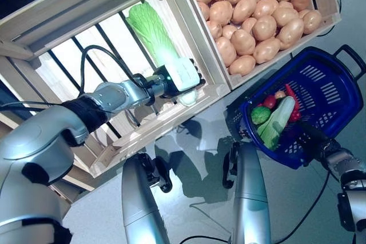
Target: Put vegetables into the basket
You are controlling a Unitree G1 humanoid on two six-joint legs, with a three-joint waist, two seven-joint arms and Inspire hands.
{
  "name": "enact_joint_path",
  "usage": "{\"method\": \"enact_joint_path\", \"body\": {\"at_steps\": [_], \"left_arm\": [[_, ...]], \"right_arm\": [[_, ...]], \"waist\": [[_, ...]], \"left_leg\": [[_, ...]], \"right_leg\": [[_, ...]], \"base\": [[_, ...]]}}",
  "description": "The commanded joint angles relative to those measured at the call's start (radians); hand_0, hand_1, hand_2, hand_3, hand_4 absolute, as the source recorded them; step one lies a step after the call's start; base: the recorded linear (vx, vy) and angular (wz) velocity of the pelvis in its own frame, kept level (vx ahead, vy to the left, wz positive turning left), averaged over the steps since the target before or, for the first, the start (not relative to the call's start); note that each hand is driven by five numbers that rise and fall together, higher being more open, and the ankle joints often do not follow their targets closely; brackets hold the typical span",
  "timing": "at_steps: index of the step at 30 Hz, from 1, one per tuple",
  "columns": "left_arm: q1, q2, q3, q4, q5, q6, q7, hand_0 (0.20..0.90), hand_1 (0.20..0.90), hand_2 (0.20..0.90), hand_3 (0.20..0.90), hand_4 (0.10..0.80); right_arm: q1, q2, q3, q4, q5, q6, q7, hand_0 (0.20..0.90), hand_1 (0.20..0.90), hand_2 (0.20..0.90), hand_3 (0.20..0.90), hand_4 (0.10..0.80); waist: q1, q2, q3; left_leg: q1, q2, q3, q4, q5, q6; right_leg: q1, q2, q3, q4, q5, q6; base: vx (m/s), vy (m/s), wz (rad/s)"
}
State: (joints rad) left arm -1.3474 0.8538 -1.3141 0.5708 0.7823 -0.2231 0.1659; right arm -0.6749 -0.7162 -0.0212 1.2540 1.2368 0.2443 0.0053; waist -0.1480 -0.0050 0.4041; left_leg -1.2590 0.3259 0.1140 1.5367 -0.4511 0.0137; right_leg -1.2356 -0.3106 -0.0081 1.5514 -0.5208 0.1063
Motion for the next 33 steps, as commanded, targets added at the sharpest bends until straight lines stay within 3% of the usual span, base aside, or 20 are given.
{"method": "enact_joint_path", "body": {"at_steps": [1, 3, 4, 14, 24, 29, 33], "left_arm": [[-0.033, 0.006, 0.014, 0.081, -0.03, 0.055, -0.066, 0.9, 0.9, 0.9, 0.9, 0.8], [-0.03, 0.002, 0.02, 0.081, -0.036, 0.061, -0.091, 0.9, 0.9, 0.9, 0.9, 0.8], [-0.028, 0.004, 0.023, 0.083, -0.046, 0.05, -0.097, 0.3, 0.3, 0.3, 0.3, 0.4], [0.001, 0.033, 0.062, 0.091, -0.076, 0.014, -0.06, 0.3, 0.3, 0.3, 0.3, 0.4], [0.053, 0.063, 0.102, 0.143, -0.055, -0.037, 0.025, 0.3, 0.3, 0.3, 0.3, 0.4], [0.093, 0.075, 0.155, 0.131, -0.181, -0.044, 0.113, 0.3, 0.3, 0.3, 0.3, 0.4], [0.211, 0.099, 0.357, 0.076, -0.302, -0.134, 0.198, 0.3, 0.3, 0.3, 0.3, 0.4]], "right_arm": [[0.031, 0.004, 0.003, 0.012, 0.069, -0.053, 0.032, 0.9, 0.9, 0.9, 0.9, 0.8], [0.031, 0.011, 0.0, 0.007, 0.069, -0.059, 0.024, 0.9, 0.9, 0.9, 0.9, 0.8], [0.032, 0.016, -0.003, 0.006, 0.065, -0.064, 0.018, 0.9, 0.9, 0.9, 0.9, 0.8], [0.026, 0.027, -0.006, -0.016, 0.045, -0.061, 0.041, 0.9, 0.9, 0.9, 0.9, 0.8], [0.001, 0.023, 0.006, -0.033, -0.011, -0.072, 0.065, 0.9, 0.9, 0.9, 0.9, 0.8], [-0.004, 0.035, 0.038, -0.104, -0.097, -0.2, 0.083, 0.9, 0.9, 0.9, 0.9, 0.8], [0.064, 0.091, 0.068, -0.395, -0.233, -0.402, 0.055, 0.9, 0.9, 0.9, 0.9, 0.8]], "waist": [[-0.03, -0.002, 0.016], [-0.03, -0.001, 0.013], [-0.029, -0.001, 0.012], [-0.018, 0.004, -0.013], [-0.007, 0.001, -0.054], [0.001, -0.005, -0.081], [0.008, -0.01, -0.106]], "left_leg": [[-0.024, 0.037, -0.064, 0.053, -0.103, -0.106], [-0.021, 0.037, -0.062, 0.052, -0.104, -0.103], [-0.018, 0.036, -0.062, 0.05, -0.103, -0.101], [0.051, 0.035, -0.044, -0.016, -0.084, -0.089], [0.21, 0.042, -0.015, -0.162, -0.038, -0.084], [0.296, 0.037, -0.002, -0.234, -0.015, -0.09], [0.392, 0.024, 0.015, -0.331, 0.014, -0.091]], "right_leg": [[-0.064, -0.041, -0.002, -0.093, 0.17, 0.012], [-0.062, -0.039, -0.003, -0.092, 0.168, 0.011], [-0.059, -0.038, -0.003, -0.092, 0.168, 0.012], [0.014, -0.036, -0.015, -0.147, 0.18, 0.015], [0.181, -0.021, -0.042, -0.27, 0.196, 0.023], [0.268, -0.018, -0.058, -0.334, 0.196, 0.021], [0.359, -0.008, -0.064, -0.413, 0.202, 0.015]], "base": [[0.0, 0.0, 0.0], [0.0, 0.0, 0.0], [0.016, 0.007, 0.04], [0.0, 0.0, 0.0], [0.0, 0.0, 0.0], [0.04, 0.005, 0.0], [0.09, 0.012, -0.03]]}}
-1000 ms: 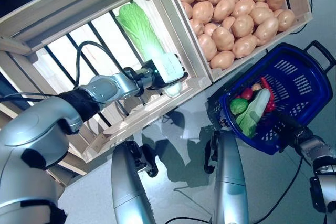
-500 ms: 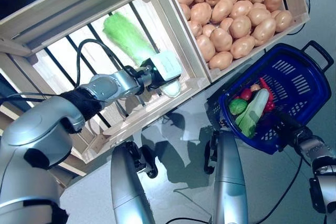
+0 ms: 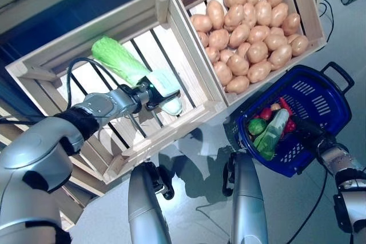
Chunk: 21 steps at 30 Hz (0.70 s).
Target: Put vegetables into the basket
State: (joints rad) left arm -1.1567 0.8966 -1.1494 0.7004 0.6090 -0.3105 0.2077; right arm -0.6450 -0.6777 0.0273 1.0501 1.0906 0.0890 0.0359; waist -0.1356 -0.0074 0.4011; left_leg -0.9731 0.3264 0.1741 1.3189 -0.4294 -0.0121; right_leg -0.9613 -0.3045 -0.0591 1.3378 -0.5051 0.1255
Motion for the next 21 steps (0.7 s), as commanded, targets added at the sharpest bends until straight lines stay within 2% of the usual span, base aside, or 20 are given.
{"method": "enact_joint_path", "body": {"at_steps": [1, 2, 3, 4, 5, 7, 8, 11, 13, 16, 17, 18, 21], "left_arm": [[0.059, 0.058, 0.254, -0.069, -0.16, -0.07, 0.163, 0.3, 0.3, 0.3, 0.3, 0.4], [0.102, 0.051, 0.321, -0.084, -0.193, -0.089, 0.169, 0.3, 0.3, 0.3, 0.3, 0.4], [0.117, 0.049, 0.344, -0.09, -0.197, -0.095, 0.166, 0.3, 0.3, 0.3, 0.3, 0.4], [0.154, 0.038, 0.404, -0.1, -0.226, -0.113, 0.156, 0.3, 0.3, 0.3, 0.3, 0.4], [0.204, 0.015, 0.477, -0.111, -0.287, -0.166, 0.151, 0.3, 0.3, 0.3, 0.3, 0.4], [0.255, -0.01, 0.542, -0.128, -0.331, -0.204, 0.126, 0.3, 0.3, 0.3, 0.3, 0.4], [0.303, -0.037, 0.601, -0.152, -0.399, -0.244, 0.092, 0.3, 0.3, 0.3, 0.3, 0.4], [0.354, -0.076, 0.662, -0.203, -0.511, -0.26, 0.025, 0.3, 0.3, 0.3, 0.3, 0.4], [0.415, -0.132, 0.731, -0.251, -0.649, -0.287, -0.063, 0.3, 0.3, 0.3, 0.3, 0.4], [0.47, -0.189, 0.795, -0.316, -0.82, -0.273, -0.164, 0.3, 0.3, 0.3, 0.3, 0.4], [0.489, -0.218, 0.819, -0.349, -0.91, -0.241, -0.221, 0.3, 0.3, 0.3, 0.3, 0.4], [0.493, -0.222, 0.824, -0.355, -0.926, -0.237, -0.23, 0.3, 0.3, 0.3, 0.3, 0.4], [0.517, -0.275, 0.858, -0.403, -1.067, -0.178, -0.29, 0.3, 0.3, 0.3, 0.3, 0.4]], "right_arm": [[0.064, 0.075, 0.029, -0.281, -0.129, -0.288, 0.004, 0.9, 0.9, 0.9, 0.9, 0.8], [0.094, 0.094, 0.039, -0.36, -0.193, -0.349, -0.003, 0.9, 0.9, 0.9, 0.9, 0.8], [0.101, 0.096, 0.046, -0.387, -0.208, -0.356, -0.015, 0.9, 0.9, 0.9, 0.9, 0.8], [0.121, 0.106, 0.052, -0.447, -0.266, -0.395, -0.033, 0.9, 0.9, 0.9, 0.9, 0.8], [0.144, 0.116, 0.055, -0.5, -0.371, -0.455, -0.047, 0.9, 0.9, 0.9, 0.9, 0.8], [0.157, 0.121, 0.06, -0.538, -0.448, -0.488, -0.064, 0.9, 0.9, 0.9, 0.9, 0.8], [0.163, 0.123, 0.068, -0.569, -0.567, -0.518, -0.084, 0.9, 0.9, 0.9, 0.9, 0.8], [0.153, 0.122, 0.099, -0.619, -0.655, -0.551, -0.093, 0.9, 0.9, 0.9, 0.9, 0.8], [0.152, 0.137, 0.13, -0.676, -0.717, -0.564, -0.119, 0.9, 0.9, 0.9, 0.9, 0.8], [0.164, 0.159, 0.152, -0.706, -0.732, -0.528, -0.086, 0.9, 0.9, 0.9, 0.9, 0.8], [0.172, 0.164, 0.163, -0.715, -0.704, -0.49, -0.026, 0.9, 0.9, 0.9, 0.9, 0.8], [0.174, 0.164, 0.164, -0.717, -0.697, -0.482, -0.014, 0.9, 0.9, 0.9, 0.9, 0.8], [0.174, 0.168, 0.177, -0.741, -0.612, -0.367, 0.075, 0.9, 0.9, 0.9, 0.9, 0.8]], "waist": [[-0.004, -0.01, -0.11], [-0.003, -0.012, -0.115], [-0.004, -0.012, -0.117], [-0.003, -0.013, -0.123], [0.001, -0.014, -0.131], [0.006, -0.015, -0.143], [0.01, -0.016, -0.155], [0.02, -0.019, -0.172], [0.035, -0.021, -0.195], [0.046, -0.024, -0.221], [0.052, -0.026, -0.239], [0.052, -0.026, -0.24], [0.059, -0.026, -0.271]], "left_leg": [[0.129, 0.023, -0.042, -0.136, -0.002, -0.066], [0.153, 0.023, -0.038, -0.16, 0.004, -0.064], [0.161, 0.023, -0.038, -0.168, 0.006, -0.064], [0.181, 0.023, -0.037, -0.188, 0.011, -0.064], [0.204, 0.021, -0.039, -0.21, 0.016, -0.064], [0.234, 0.019, -0.038, -0.233, 0.019, -0.064], [0.26, 0.018, -0.029, -0.275, 0.054, -0.057], [0.316, 0.007, -0.025, -0.325, 0.063, -0.054], [0.401, -0.014, -0.013, -0.409, 0.083, -0.048], [0.49, -0.034, -0.006, -0.506, 0.112, -0.042], [0.541, -0.045, -0.003, -0.565, 0.131, -0.039], [0.551, -0.047, -0.002, -0.575, 0.135, -0.039], [0.642, -0.057, 0.023, -0.681, 0.175, -0.046]], "right_leg": [[0.106, -0.013, -0.014, -0.217, 0.188, -0.005], [0.128, -0.013, -0.015, -0.236, 0.189, -0.006], [0.135, -0.013, -0.016, -0.241, 0.19, -0.007], [0.153, -0.015, -0.019, -0.254, 0.189, -0.007], [0.175, -0.018, -0.023, -0.269, 0.188, -0.008], [0.208, -0.022, -0.029, -0.29, 0.187, -0.007], [0.233, -0.024, -0.042, -0.326, 0.213, -0.017], [0.286, -0.029, -0.058, -0.362, 0.215, -0.015], [0.362, -0.024, -0.078, -0.416, 0.223, -0.016], [0.45, -0.012, -0.094, -0.495, 0.236, -0.018], [0.505, -0.001, -0.106, -0.55, 0.246, -0.023], [0.514, 0.001, -0.108, -0.559, 0.249, -0.024], [0.611, 0.031, -0.134, -0.661, 0.266, -0.033]], "base": [[0.099, 0.004, -0.04], [0.082, 0.006, -0.04], [0.078, 0.012, -0.05], [0.084, 0.01, -0.08], [0.095, 0.007, -0.07], [0.072, -0.007, -0.02], [0.057, -0.017, -0.02], [0.062, -0.017, -0.06], [0.109, -0.023, -0.06], [0.124, -0.021, -0.04], [0.155, -0.032, -0.03], [0.161, -0.038, -0.1], [0.159, -0.039, -0.09]]}}
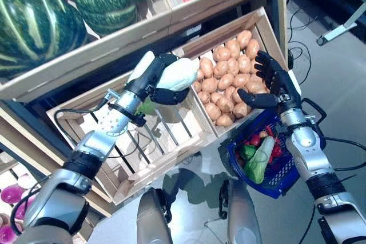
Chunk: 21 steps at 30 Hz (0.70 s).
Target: Put vegetables into the basket
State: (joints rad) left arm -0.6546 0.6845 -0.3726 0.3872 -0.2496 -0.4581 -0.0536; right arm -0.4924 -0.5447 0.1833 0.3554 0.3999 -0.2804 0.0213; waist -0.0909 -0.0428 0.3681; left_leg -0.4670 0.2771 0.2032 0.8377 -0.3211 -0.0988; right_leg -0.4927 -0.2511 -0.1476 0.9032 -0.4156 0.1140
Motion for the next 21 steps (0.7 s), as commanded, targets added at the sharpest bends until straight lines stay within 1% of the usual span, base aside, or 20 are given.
{"method": "enact_joint_path", "body": {"at_steps": [1, 3, 4, 6, 7, 9, 10, 12, 14, 16, 17, 21], "left_arm": [[0.017, -0.082, 0.089, -0.094, -0.243, -0.018, -0.046, 0.3, 0.3, 0.3, 0.3, 0.4], [0.02, -0.114, 0.096, -0.112, -0.307, 0.013, -0.068, 0.3, 0.3, 0.3, 0.3, 0.4], [0.026, -0.135, 0.1, -0.124, -0.355, 0.03, -0.079, 0.3, 0.3, 0.3, 0.3, 0.4], [0.036, -0.162, 0.107, -0.134, -0.412, 0.053, -0.103, 0.3, 0.3, 0.3, 0.3, 0.4], [0.042, -0.176, 0.106, -0.143, -0.425, 0.063, -0.105, 0.3, 0.3, 0.3, 0.3, 0.4], [0.049, -0.19, 0.105, -0.147, -0.442, 0.076, -0.106, 0.3, 0.3, 0.3, 0.3, 0.4], [0.057, -0.201, 0.104, -0.151, -0.467, 0.09, -0.108, 0.3, 0.3, 0.3, 0.3, 0.4], [0.068, -0.218, 0.103, -0.156, -0.478, 0.094, -0.107, 0.3, 0.3, 0.3, 0.3, 0.4], [0.085, -0.241, 0.097, -0.172, -0.478, 0.099, -0.113, 0.3, 0.3, 0.3, 0.3, 0.4], [0.09, -0.246, 0.092, -0.178, -0.487, 0.103, -0.121, 0.3, 0.3, 0.3, 0.3, 0.4], [0.1, -0.256, 0.085, -0.182, -0.485, 0.105, -0.124, 0.3, 0.3, 0.3, 0.3, 0.4], [0.117, -0.276, 0.071, -0.179, -0.486, 0.108, -0.128, 0.3, 0.3, 0.3, 0.3, 0.4]], "right_arm": [[0.017, 0.038, 0.025, -0.046, 0.098, 0.034, 0.117, 0.9, 0.9, 0.9, 0.9, 0.8], [0.007, 0.043, 0.032, -0.043, 0.125, 0.089, 0.162, 0.9, 0.9, 0.9, 0.9, 0.8], [0.001, 0.047, 0.039, -0.05, 0.14, 0.139, 0.19, 0.9, 0.9, 0.9, 0.9, 0.8], [-0.002, 0.044, 0.05, -0.059, 0.159, 0.207, 0.234, 0.9, 0.9, 0.9, 0.9, 0.8], [-0.003, 0.044, 0.056, -0.066, 0.171, 0.24, 0.253, 0.9, 0.9, 0.9, 0.9, 0.8], [-0.003, 0.045, 0.062, -0.067, 0.19, 0.266, 0.278, 0.9, 0.9, 0.9, 0.9, 0.8], [-0.004, 0.046, 0.069, -0.068, 0.195, 0.295, 0.297, 0.9, 0.9, 0.9, 0.9, 0.8], [-0.007, 0.048, 0.079, -0.07, 0.21, 0.333, 0.321, 0.9, 0.9, 0.9, 0.9, 0.8], [-0.013, 0.053, 0.096, -0.078, 0.249, 0.394, 0.377, 0.9, 0.9, 0.9, 0.9, 0.8], [-0.019, 0.055, 0.104, -0.079, 0.281, 0.413, 0.398, 0.9, 0.9, 0.9, 0.9, 0.8], [-0.021, 0.065, 0.108, -0.089, 0.327, 0.419, 0.412, 0.9, 0.9, 0.9, 0.9, 0.8], [-0.035, 0.09, 0.116, -0.112, 0.381, 0.44, 0.43, 0.9, 0.9, 0.9, 0.9, 0.8]], "waist": [[0.015, 0.01, -0.247], [0.017, 0.011, -0.267], [0.018, 0.011, -0.28], [0.017, 0.011, -0.295], [0.016, 0.011, -0.305], [0.015, 0.011, -0.32], [0.014, 0.01, -0.33], [0.015, 0.008, -0.337], [0.015, 0.005, -0.347], [0.016, 0.005, -0.35], [0.017, 0.004, -0.354], [0.019, 0.005, -0.361]], "left_leg": [[0.169, -0.012, 0.004, -0.241, 0.082, 0.037], [0.221, -0.02, 0.021, -0.313, 0.116, 0.031], [0.255, -0.027, 0.032, -0.354, 0.132, 0.026], [0.31, -0.04, 0.044, -0.419, 0.157, 0.02], [0.335, -0.048, 0.048, -0.451, 0.168, 0.019], [0.368, -0.055, 0.054, -0.5, 0.184, 0.015], [0.4, -0.063, 0.059, -0.542, 0.199, 0.014], [0.426, -0.073, 0.058, -0.582, 0.214, 0.013], [0.454, -0.085, 0.058, -0.63, 0.233, 0.012], [0.469, -0.091, 0.057, -0.656, 0.242, 0.013], [0.483, -0.097, 0.061, -0.679, 0.251, 0.013], [0.513, -0.108, 0.059, -0.739, 0.273, 0.013]], "right_leg": [[0.175, -0.012, -0.055, -0.265, 0.184, -0.024], [0.23, 0.009, -0.069, -0.341, 0.204, -0.029], [0.265, 0.023, -0.075, -0.388, 0.214, -0.029], [0.319, 0.043, -0.08, -0.459, 0.23, -0.03], [0.346, 0.056, -0.078, -0.498, 0.238, -0.03], [0.383, 0.072, -0.08, -0.556, 0.25, -0.029], [0.416, 0.086, -0.078, -0.604, 0.265, -0.027], [0.443, 0.1, -0.072, -0.649, 0.282, -0.022], [0.471, 0.118, -0.062, -0.698, 0.302, -0.019], [0.483, 0.126, -0.06, -0.716, 0.311, -0.017], [0.499, 0.133, -0.061, -0.741, 0.321, -0.017], [0.523, 0.144, -0.061, -0.784, 0.341, -0.013]], "base": [[0.119, -0.035, 0.02], [0.137, -0.043, -0.04], [0.168, -0.047, -0.05], [0.146, -0.037, -0.01], [0.131, -0.028, -0.02], [0.128, -0.02, -0.06], [0.116, -0.012, -0.08], [0.086, 0.001, -0.04], [0.064, 0.011, 0.05], [0.042, 0.01, 0.03], [0.026, 0.009, 0.06], [0.011, 0.005, 0.02]]}}
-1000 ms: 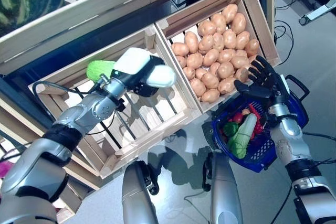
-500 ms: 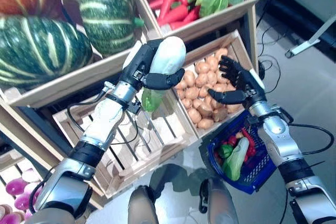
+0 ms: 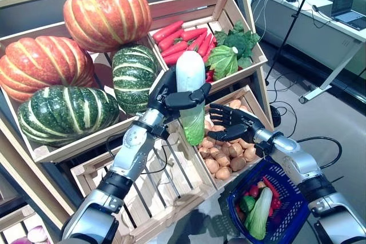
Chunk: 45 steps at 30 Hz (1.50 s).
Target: Put vegetables into the basket
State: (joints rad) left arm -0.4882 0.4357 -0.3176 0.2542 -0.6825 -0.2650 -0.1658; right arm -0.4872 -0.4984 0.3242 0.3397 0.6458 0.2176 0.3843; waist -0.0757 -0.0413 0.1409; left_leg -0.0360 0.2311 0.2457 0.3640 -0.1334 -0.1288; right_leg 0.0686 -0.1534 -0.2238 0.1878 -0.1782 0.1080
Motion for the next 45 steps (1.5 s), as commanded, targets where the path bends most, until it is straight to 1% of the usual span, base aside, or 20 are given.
{"method": "enact_joint_path", "body": {"at_steps": [1, 3, 5, 6, 7, 10, 14, 17, 20, 25, 27, 28, 33, 36, 44, 45], "left_arm": [[-0.045, -0.034, 0.011, -0.046, -0.051, -0.086, -0.017, 0.3, 0.3, 0.3, 0.3, 0.4], [-0.038, -0.043, 0.003, -0.046, -0.046, -0.087, -0.024, 0.3, 0.3, 0.3, 0.3, 0.4], [-0.029, -0.054, -0.007, -0.041, -0.042, -0.092, -0.036, 0.3, 0.3, 0.3, 0.3, 0.4], [-0.028, -0.055, -0.008, -0.04, -0.043, -0.092, -0.038, 0.3, 0.3, 0.3, 0.3, 0.4], [-0.022, -0.063, -0.014, -0.04, -0.053, -0.092, -0.05, 0.3, 0.3, 0.3, 0.3, 0.4], [-0.018, -0.078, -0.027, -0.033, -0.065, -0.09, -0.07, 0.3, 0.3, 0.3, 0.3, 0.4], [-0.015, -0.092, -0.046, -0.027, -0.062, -0.091, -0.085, 0.3, 0.3, 0.3, 0.3, 0.4], [-0.013, -0.102, -0.065, -0.019, -0.071, -0.085, -0.111, 0.3, 0.3, 0.3, 0.3, 0.4], [-0.016, -0.112, -0.078, -0.009, -0.088, -0.082, -0.143, 0.3, 0.3, 0.3, 0.3, 0.4], [-0.027, -0.127, -0.103, -0.025, -0.123, -0.084, -0.169, 0.3, 0.3, 0.3, 0.3, 0.4], [-0.036, -0.131, -0.114, -0.035, -0.143, -0.083, -0.173, 0.3, 0.3, 0.3, 0.3, 0.4], [-0.041, -0.134, -0.118, -0.04, -0.158, -0.082, -0.181, 0.3, 0.3, 0.3, 0.3, 0.4], [-0.064, -0.147, -0.133, -0.075, -0.171, -0.081, -0.17, 0.3, 0.3, 0.3, 0.3, 0.4], [-0.077, -0.146, -0.133, -0.086, -0.174, -0.087, -0.157, 0.3, 0.3, 0.3, 0.3, 0.4], [-0.086, -0.131, -0.115, -0.106, -0.148, -0.076, -0.127, 0.3, 0.3, 0.3, 0.3, 0.4], [-0.085, -0.126, -0.111, -0.106, -0.141, -0.065, -0.133, 0.498, 0.498, 0.498, 0.498, 0.532]], "right_arm": [[-0.045, 0.047, -0.023, -0.107, 0.142, -0.052, 0.072, 0.9, 0.9, 0.9, 0.9, 0.8], [-0.056, 0.051, -0.017, -0.119, 0.154, -0.037, 0.088, 0.9, 0.9, 0.9, 0.9, 0.8], [-0.069, 0.052, -0.01, -0.136, 0.174, 0.001, 0.116, 0.9, 0.9, 0.9, 0.9, 0.8], [-0.07, 0.052, -0.009, -0.138, 0.177, 0.005, 0.12, 0.9, 0.9, 0.9, 0.9, 0.8], [-0.078, 0.052, -0.003, -0.151, 0.195, 0.03, 0.129, 0.9, 0.9, 0.9, 0.9, 0.8], [-0.113, 0.057, 0.008, -0.153, 0.232, 0.069, 0.13, 0.9, 0.9, 0.9, 0.9, 0.8], [-0.149, 0.059, 0.019, -0.15, 0.273, 0.094, 0.127, 0.9, 0.9, 0.9, 0.9, 0.8], [-0.187, 0.061, 0.031, -0.144, 0.322, 0.125, 0.146, 0.9, 0.9, 0.9, 0.9, 0.8], [-0.214, 0.066, 0.034, -0.124, 0.315, 0.141, 0.139, 0.9, 0.9, 0.9, 0.9, 0.8], [-0.243, 0.066, 0.061, -0.054, 0.322, 0.197, 0.133, 0.9, 0.9, 0.9, 0.9, 0.8], [-0.254, 0.065, 0.067, -0.018, 0.342, 0.199, 0.127, 0.9, 0.9, 0.9, 0.9, 0.8], [-0.257, 0.067, 0.066, 0.003, 0.348, 0.197, 0.116, 0.3, 0.3, 0.3, 0.3, 0.4], [-0.275, 0.067, 0.064, 0.076, 0.341, 0.166, 0.066, 0.3, 0.3, 0.3, 0.3, 0.4], [-0.28, 0.061, 0.06, 0.122, 0.3, 0.138, 0.037, 0.3, 0.3, 0.3, 0.3, 0.4], [-0.273, 0.035, 0.046, 0.161, 0.284, 0.129, 0.017, 0.3, 0.3, 0.3, 0.3, 0.4], [-0.266, 0.029, 0.04, 0.163, 0.275, 0.127, 0.016, 0.3, 0.3, 0.3, 0.3, 0.4]], "waist": [[0.004, 0.004, -0.136], [0.007, 0.004, -0.14], [0.008, 0.004, -0.144], [0.008, 0.004, -0.144], [0.009, 0.004, -0.145], [0.014, 0.002, -0.15], [0.017, 0.0, -0.154], [0.02, -0.001, -0.157], [0.023, -0.003, -0.16], [0.025, -0.005, -0.169], [0.026, -0.005, -0.17], [0.027, -0.005, -0.17], [0.027, -0.004, -0.169], [0.024, -0.003, -0.166], [0.017, -0.003, -0.167], [0.015, -0.003, -0.166]], "left_leg": [[0.088, -0.066, 0.012, -0.283, 0.093, 0.043], [0.099, -0.073, 0.008, -0.31, 0.103, 0.043], [0.107, -0.079, 0.003, -0.33, 0.109, 0.045], [0.108, -0.08, 0.003, -0.332, 0.109, 0.045], [0.112, -0.083, 0.0, -0.342, 0.111, 0.046], [0.121, -0.088, -0.002, -0.356, 0.112, 0.047], [0.123, -0.091, -0.003, -0.36, 0.11, 0.048], [0.124, -0.095, -0.006, -0.363, 0.109, 0.049], [0.128, -0.099, -0.009, -0.368, 0.107, 0.05], [0.134, -0.105, -0.013, -0.38, 0.109, 0.05], [0.136, -0.106, -0.012, -0.383, 0.11, 0.05], [0.137, -0.107, -0.012, -0.385, 0.11, 0.05], [0.137, -0.109, -0.013, -0.383, 0.106, 0.052], [0.14, -0.111, -0.012, -0.385, 0.103, 0.053], [0.152, -0.112, -0.006, -0.397, 0.106, 0.052], [0.151, -0.111, -0.004, -0.396, 0.106, 0.051]], "right_leg": [[-0.034, 0.05, 0.016, -0.079, 0.109, -0.006], [-0.024, 0.055, 0.017, -0.097, 0.116, -0.006], [-0.018, 0.059, 0.019, -0.108, 0.121, -0.005], [-0.017, 0.059, 0.019, -0.109, 0.121, -0.005], [-0.013, 0.061, 0.02, -0.116, 0.123, -0.007], [-0.005, 0.064, 0.019, -0.13, 0.128, -0.008], [-0.001, 0.064, 0.022, -0.141, 0.132, -0.009], [0.003, 0.065, 0.027, -0.148, 0.135, -0.011], [0.007, 0.064, 0.029, -0.152, 0.136, -0.011], [0.014, 0.06, 0.033, -0.169, 0.148, -0.009], [0.016, 0.059, 0.034, -0.177, 0.153, -0.008], [0.019, 0.059, 0.035, -0.182, 0.156, -0.008], [0.017, 0.057, 0.042, -0.184, 0.158, -0.008], [0.018, 0.057, 0.048, -0.187, 0.16, -0.008], [0.026, 0.056, 0.056, -0.203, 0.167, -0.005], [0.025, 0.055, 0.058, -0.203, 0.167, -0.005]], "base": [[0.011, 0.015, 0.05], [0.015, 0.013, -0.12], [0.017, 0.01, 0.01], [0.0, 0.0, 0.0], [0.013, 0.007, 0.09], [0.018, 0.007, 0.18], [0.002, 0.0, 0.02], [0.0, 0.0, 0.0], [0.0, 0.0, 0.0], [0.002, 0.012, 0.0], [-0.005, 0.034, 0.01], [-0.005, 0.033, 0.02], [-0.007, 0.02, 0.02], [-0.003, 0.01, 0.0], [0.0, 0.0, 0.0], [0.0, 0.0, 0.0]]}}
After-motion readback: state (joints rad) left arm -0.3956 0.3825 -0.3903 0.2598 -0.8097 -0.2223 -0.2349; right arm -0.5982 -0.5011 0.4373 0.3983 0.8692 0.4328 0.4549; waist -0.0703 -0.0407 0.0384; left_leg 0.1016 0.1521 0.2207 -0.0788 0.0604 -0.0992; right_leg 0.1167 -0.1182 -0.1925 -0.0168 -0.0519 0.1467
